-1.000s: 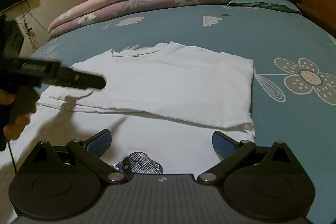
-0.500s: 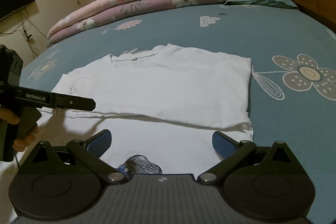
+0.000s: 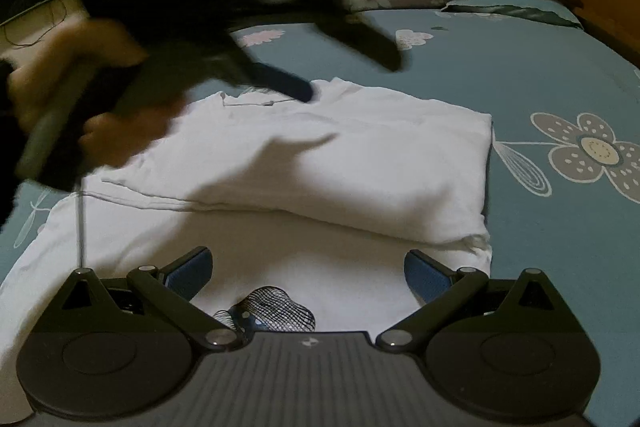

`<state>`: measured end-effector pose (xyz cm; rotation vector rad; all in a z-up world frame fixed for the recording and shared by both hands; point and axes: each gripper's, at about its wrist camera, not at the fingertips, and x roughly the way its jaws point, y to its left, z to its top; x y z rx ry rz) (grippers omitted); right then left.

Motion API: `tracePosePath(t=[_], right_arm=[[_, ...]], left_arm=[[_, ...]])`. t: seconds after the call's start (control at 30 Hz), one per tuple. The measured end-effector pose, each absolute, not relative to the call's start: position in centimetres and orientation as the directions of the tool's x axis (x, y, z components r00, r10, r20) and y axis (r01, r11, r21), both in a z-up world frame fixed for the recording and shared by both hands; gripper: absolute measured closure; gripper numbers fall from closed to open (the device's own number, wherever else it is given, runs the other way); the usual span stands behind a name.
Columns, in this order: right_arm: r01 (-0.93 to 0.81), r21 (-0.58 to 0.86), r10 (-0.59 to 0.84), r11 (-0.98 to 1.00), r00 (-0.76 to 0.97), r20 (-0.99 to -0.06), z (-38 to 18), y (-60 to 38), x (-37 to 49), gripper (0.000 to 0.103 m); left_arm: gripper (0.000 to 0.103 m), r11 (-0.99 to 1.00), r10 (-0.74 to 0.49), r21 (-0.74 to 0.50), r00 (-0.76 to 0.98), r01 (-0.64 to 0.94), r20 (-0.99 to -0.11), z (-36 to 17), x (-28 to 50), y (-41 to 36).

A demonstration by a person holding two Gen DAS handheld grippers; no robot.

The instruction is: Fold clothes

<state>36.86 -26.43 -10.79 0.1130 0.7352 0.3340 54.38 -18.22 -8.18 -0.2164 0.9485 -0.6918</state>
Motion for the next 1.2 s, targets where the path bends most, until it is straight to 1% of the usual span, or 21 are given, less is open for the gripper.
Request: tracePosePath(t=[0.1,0.2,0.3,0.37,0.47,0.57,0.67,0.8,0.97,1.03,1.07,1.2], right_arm=[[-0.248,0.225,0.335,0.942,0.691,-0.64,-10.9,-26.7,37.0,0.0],[-0.242,0.23,0.333,0.943,0.69,-0.642,-10.9,-26.8,36.9,0.0],[-0.242,0.225,0.33,0.944,0.692,-0.642,-10.9,-26.8,36.9,0.0],[-0.238,0.223,0.327,0.945,0.693,-0.643,-10.9,-26.8,36.8,0.0],[-0.233,0.228,0.326,0.945,0.697,-0.638,-10.8,-26.8,36.8,0.0],[-0.226,0.243,0.33,0.943,0.702,-0.63,-10.7,-27.2,36.8,0.0],[-0.214,0.256,0.33,0.943,0.709,-0.623,-10.6,-27.6,36.8,0.0],[-0.199,0.27,0.328,0.942,0.712,-0.62,-10.6,-27.9,36.9,0.0],[-0.192,0.283,0.332,0.94,0.713,-0.618,-10.5,-28.0,36.9,0.0],[-0.193,0.28,0.331,0.94,0.711,-0.62,-10.6,-27.9,36.9,0.0],[-0.193,0.277,0.328,0.941,0.711,-0.622,-10.7,-27.9,37.0,0.0],[-0.188,0.275,0.323,0.943,0.709,-0.626,-10.7,-27.9,37.1,0.0]], left_arm=[[0.001,0.772,-0.629,-0.502,0.355,0.39,-0.691,-10.2,56.0,-18.7],[0.001,0.778,-0.624,-0.506,0.368,0.372,-0.689,-11.6,56.3,-18.3],[0.001,0.802,-0.596,-0.489,0.403,0.344,-0.694,-11.6,56.5,-17.4],[0.001,0.828,-0.56,-0.471,0.419,0.305,-0.714,-10.9,56.3,-16.4],[0.001,0.853,-0.52,-0.425,0.443,0.302,-0.73,-8.9,54.6,-14.3],[0.001,0.869,-0.491,-0.375,0.472,0.323,-0.732,-6.8,52.1,-11.7],[0.001,0.889,-0.456,-0.346,0.508,0.299,-0.731,-5.5,50.1,-8.7],[0.001,0.92,-0.386,-0.356,0.54,0.164,-0.748,-6.1,48.5,-3.6],[0.001,0.915,-0.335,-0.403,0.549,-0.002,-0.766,-9.1,46.8,1.6],[0.001,0.913,-0.321,-0.406,0.541,-0.041,-0.777,-10.4,46.2,2.7],[0.001,0.91,-0.331,-0.414,0.555,-0.026,-0.763,-10.5,45.8,3.0],[0.001,0.904,-0.326,-0.426,0.579,-0.041,-0.747,-9.5,46.0,3.6]])
